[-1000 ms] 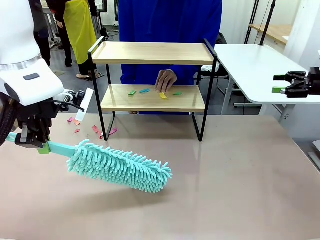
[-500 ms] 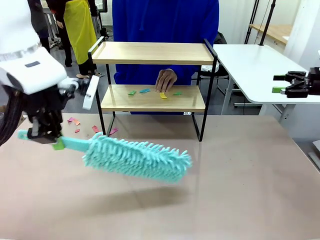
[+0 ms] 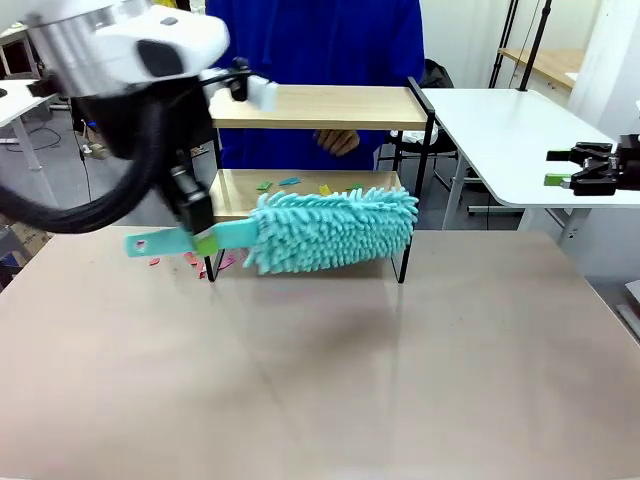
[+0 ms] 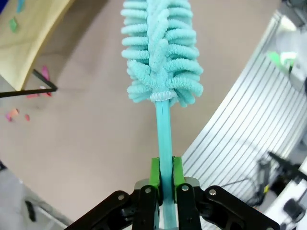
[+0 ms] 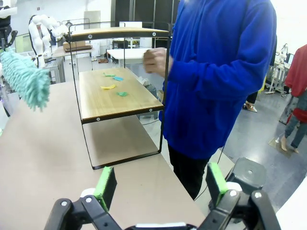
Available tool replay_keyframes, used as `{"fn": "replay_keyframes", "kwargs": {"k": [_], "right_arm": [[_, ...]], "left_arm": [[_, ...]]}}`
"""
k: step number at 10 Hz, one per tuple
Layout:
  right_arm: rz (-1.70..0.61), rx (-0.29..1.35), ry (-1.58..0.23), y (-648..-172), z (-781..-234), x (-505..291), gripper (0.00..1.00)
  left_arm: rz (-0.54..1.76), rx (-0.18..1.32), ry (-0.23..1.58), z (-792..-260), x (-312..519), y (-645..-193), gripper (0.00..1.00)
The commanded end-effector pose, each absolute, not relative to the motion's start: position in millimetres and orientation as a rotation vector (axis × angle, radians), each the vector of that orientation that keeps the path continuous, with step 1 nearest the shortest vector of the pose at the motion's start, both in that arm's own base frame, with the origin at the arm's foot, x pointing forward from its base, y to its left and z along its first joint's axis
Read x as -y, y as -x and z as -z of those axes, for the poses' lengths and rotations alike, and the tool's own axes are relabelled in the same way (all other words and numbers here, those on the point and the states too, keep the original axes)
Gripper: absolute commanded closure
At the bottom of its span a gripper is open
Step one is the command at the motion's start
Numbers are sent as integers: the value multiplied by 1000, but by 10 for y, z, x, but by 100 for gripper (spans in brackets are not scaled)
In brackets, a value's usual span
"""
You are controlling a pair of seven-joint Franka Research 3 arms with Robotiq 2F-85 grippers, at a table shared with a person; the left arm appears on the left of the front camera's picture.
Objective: Clean the shelf.
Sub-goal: Clean the specific section of the Shelf indicated by the human with the Duster.
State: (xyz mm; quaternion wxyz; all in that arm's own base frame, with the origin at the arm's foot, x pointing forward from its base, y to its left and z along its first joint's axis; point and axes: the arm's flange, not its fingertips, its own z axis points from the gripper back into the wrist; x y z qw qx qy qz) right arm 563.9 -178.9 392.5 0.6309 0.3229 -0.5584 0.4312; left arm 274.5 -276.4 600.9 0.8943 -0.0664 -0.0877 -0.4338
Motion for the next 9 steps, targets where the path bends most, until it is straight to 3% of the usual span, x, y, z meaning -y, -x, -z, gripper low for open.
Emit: {"fn": "replay_keyframes", "kwargs": {"k": [1,6,7,9], "right_arm": [[-993,1282,-738,-5647,-3956,1768,0],[-993,1282,-738,-5647,-3956,1768,0],[-993,1282,-738,-5647,-3956,1768,0],[-993,1282,-738,-5647,-3956,1768,0]], "left_arm": [[743,207,150,-6029,3096,-2807,87],[750,181,179,-5965,3252,-2869,87],[594,211,152,-6016,3365,-2779,87],[497,248,142,-5944,3667,-2856,87]]}}
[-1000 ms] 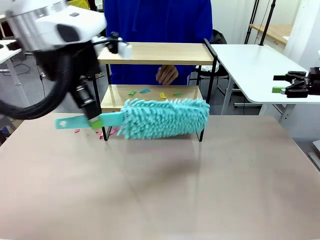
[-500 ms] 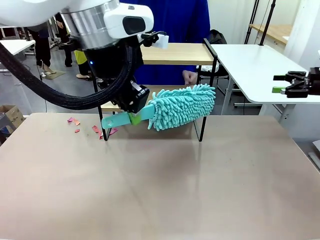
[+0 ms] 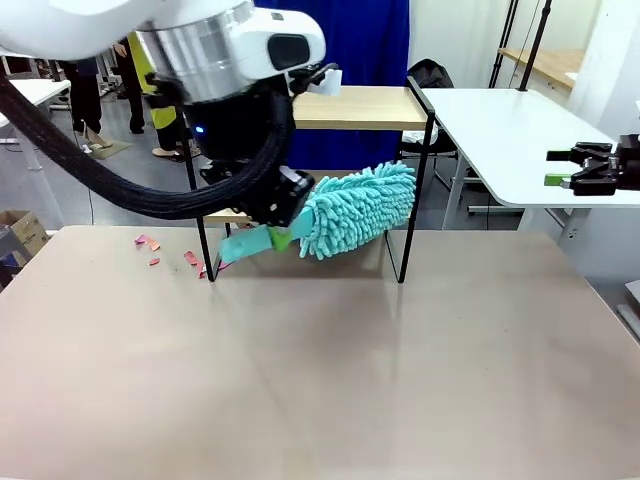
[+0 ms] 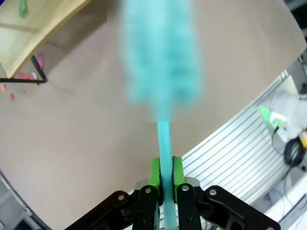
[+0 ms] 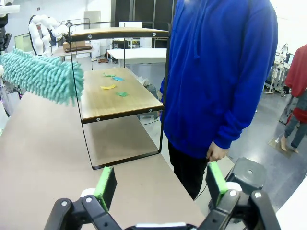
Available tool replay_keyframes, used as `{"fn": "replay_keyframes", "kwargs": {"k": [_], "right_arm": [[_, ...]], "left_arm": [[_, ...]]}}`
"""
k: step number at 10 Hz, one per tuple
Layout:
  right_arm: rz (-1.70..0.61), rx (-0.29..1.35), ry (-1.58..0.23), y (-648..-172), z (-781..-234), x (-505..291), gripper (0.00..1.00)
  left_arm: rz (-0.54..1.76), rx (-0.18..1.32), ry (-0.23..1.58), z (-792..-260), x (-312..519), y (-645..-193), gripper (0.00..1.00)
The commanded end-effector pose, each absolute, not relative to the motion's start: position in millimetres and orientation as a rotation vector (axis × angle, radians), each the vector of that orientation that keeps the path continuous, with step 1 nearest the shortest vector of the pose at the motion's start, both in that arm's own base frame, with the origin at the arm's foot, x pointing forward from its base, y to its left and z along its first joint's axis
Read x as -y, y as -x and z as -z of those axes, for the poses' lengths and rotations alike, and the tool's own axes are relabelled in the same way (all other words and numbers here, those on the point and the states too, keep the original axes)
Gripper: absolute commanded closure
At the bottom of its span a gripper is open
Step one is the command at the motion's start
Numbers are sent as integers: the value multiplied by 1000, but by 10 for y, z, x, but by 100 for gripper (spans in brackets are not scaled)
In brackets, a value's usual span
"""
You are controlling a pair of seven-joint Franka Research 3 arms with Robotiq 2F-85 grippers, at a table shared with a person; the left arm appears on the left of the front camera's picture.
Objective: Clean the shelf.
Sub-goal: Clean the specific section of the Shelf indicated by the human with the Duster.
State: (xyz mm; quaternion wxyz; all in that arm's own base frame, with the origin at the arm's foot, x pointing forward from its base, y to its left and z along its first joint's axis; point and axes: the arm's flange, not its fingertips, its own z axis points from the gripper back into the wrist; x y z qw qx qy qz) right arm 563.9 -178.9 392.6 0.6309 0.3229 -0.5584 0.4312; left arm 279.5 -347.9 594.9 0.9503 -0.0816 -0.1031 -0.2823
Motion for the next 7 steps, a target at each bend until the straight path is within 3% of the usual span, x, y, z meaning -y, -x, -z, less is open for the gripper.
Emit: {"fn": "replay_keyframes", "kwargs": {"k": [1,7], "right_arm": [[-993,1282,-738,-5647,-3956,1768,0],[-993,1282,-738,-5647,-3956,1768,0]], "left_arm": [[438,252,111,-5908,3806,-2906,87],[265,433,216,-5579,4727,-3393,87]]}}
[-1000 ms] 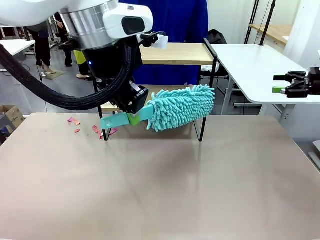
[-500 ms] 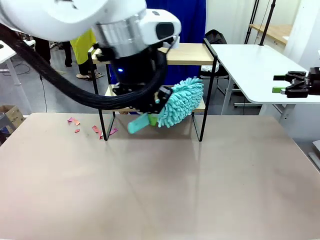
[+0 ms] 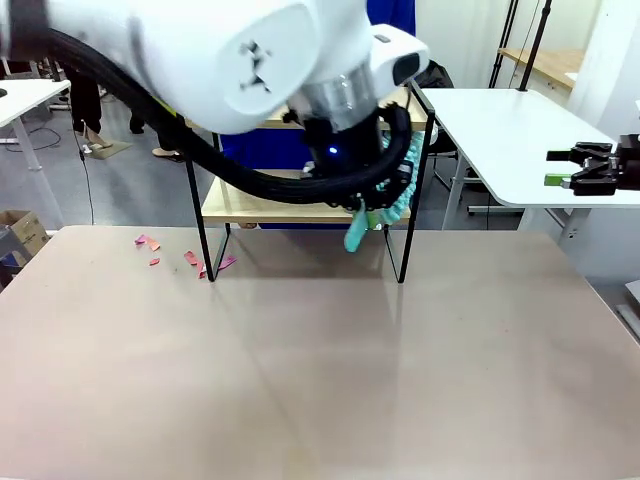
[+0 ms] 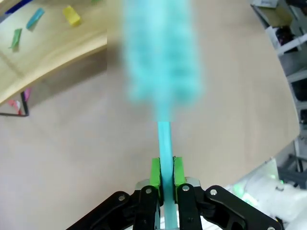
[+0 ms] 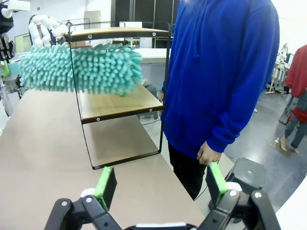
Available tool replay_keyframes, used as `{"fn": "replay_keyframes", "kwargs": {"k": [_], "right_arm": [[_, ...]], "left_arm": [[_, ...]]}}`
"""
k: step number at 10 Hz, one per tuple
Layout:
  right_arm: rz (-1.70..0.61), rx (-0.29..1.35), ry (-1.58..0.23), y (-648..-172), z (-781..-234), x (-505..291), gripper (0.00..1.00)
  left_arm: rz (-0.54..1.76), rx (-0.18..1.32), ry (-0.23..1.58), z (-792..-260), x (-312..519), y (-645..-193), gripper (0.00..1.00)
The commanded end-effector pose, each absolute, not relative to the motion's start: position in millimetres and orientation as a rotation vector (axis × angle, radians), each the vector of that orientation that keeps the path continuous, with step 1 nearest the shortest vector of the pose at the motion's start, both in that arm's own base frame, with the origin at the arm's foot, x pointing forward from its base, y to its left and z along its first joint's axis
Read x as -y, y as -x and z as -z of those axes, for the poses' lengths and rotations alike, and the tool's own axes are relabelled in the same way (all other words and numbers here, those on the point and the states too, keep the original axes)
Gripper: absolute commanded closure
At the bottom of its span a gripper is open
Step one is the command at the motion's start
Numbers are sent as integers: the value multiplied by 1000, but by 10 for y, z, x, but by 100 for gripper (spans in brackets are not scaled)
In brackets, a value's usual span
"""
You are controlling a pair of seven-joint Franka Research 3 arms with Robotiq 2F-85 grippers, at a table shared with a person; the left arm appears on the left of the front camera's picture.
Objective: Clean the shelf.
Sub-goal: Clean the specific section of the Shelf indicated by the human with the Duster.
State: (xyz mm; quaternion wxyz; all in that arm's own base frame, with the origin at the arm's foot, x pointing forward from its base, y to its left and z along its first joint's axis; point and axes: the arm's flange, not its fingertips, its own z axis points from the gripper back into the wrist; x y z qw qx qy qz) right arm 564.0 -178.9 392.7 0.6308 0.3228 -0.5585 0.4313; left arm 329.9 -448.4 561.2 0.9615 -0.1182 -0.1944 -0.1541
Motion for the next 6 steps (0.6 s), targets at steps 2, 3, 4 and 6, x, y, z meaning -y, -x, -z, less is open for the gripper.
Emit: {"fn": "replay_keyframes", "kwargs": {"k": [2,3,4,6], "right_arm": [[-993,1282,-738,-5647,-3956,1768,0],[-993,1282,-738,-5647,-3956,1768,0],[-993,1282,-738,-5647,-3956,1768,0],[-993,1282,-738,-5647,-3956,1768,0]], "left_arm": [[214,428,215,-5432,4977,-3576,87],[186,424,199,-5382,5075,-3675,87],[169,407,173,-5308,5131,-3712,87],[168,382,143,-5176,5152,-3769,87]]}}
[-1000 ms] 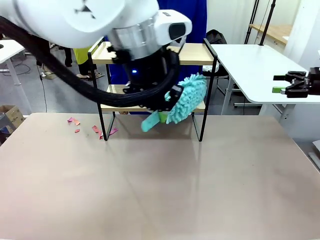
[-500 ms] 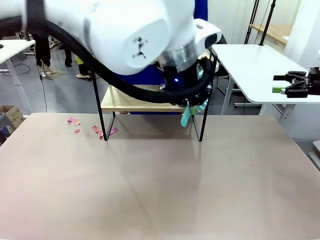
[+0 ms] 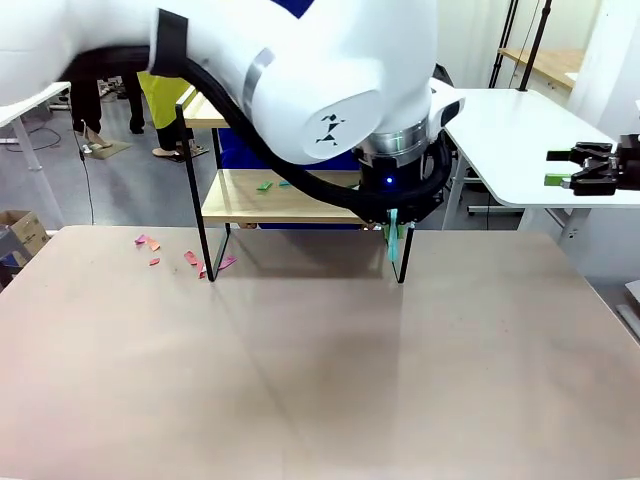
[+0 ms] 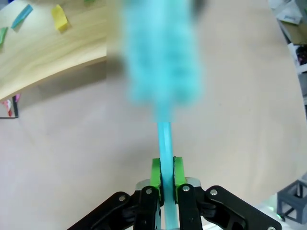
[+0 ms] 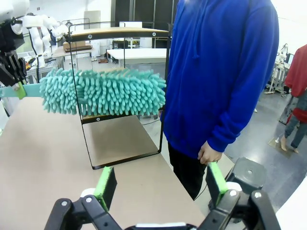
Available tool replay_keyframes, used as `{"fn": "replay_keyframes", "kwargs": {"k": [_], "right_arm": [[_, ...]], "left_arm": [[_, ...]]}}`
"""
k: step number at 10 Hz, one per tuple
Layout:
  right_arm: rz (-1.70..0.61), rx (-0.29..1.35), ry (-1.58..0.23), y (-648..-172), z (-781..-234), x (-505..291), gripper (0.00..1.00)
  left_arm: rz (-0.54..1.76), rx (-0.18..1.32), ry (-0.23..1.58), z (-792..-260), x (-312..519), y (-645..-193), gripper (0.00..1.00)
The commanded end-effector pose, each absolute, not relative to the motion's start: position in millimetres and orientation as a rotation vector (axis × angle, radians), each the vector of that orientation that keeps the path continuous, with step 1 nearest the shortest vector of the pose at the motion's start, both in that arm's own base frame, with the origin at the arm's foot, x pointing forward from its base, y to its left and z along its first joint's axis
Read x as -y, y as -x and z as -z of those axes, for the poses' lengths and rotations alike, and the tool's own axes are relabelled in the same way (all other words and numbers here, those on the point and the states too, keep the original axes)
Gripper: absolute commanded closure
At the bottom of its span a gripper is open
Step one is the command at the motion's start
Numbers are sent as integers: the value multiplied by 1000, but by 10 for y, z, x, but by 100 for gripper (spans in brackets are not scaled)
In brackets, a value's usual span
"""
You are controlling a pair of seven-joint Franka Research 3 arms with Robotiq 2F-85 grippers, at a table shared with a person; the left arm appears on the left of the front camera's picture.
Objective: Clean the shelf.
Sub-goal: Clean the specific section of the Shelf indicated by the human with the Duster.
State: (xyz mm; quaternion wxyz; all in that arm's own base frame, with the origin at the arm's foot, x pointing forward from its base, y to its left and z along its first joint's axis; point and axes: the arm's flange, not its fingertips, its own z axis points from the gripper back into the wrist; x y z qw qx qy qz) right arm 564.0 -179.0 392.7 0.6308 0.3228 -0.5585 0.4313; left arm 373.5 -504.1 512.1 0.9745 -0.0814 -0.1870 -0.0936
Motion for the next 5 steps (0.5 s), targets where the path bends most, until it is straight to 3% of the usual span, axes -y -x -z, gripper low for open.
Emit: {"fn": "replay_keyframes", "kwargs": {"k": [1,5], "right_arm": [[-993,1282,-738,-5647,-3956,1768,0],[-993,1282,-738,-5647,-3956,1768,0]], "left_arm": [[162,369,133,-5093,5138,-3790,87],[183,348,137,-5017,5092,-3800,87]]}}
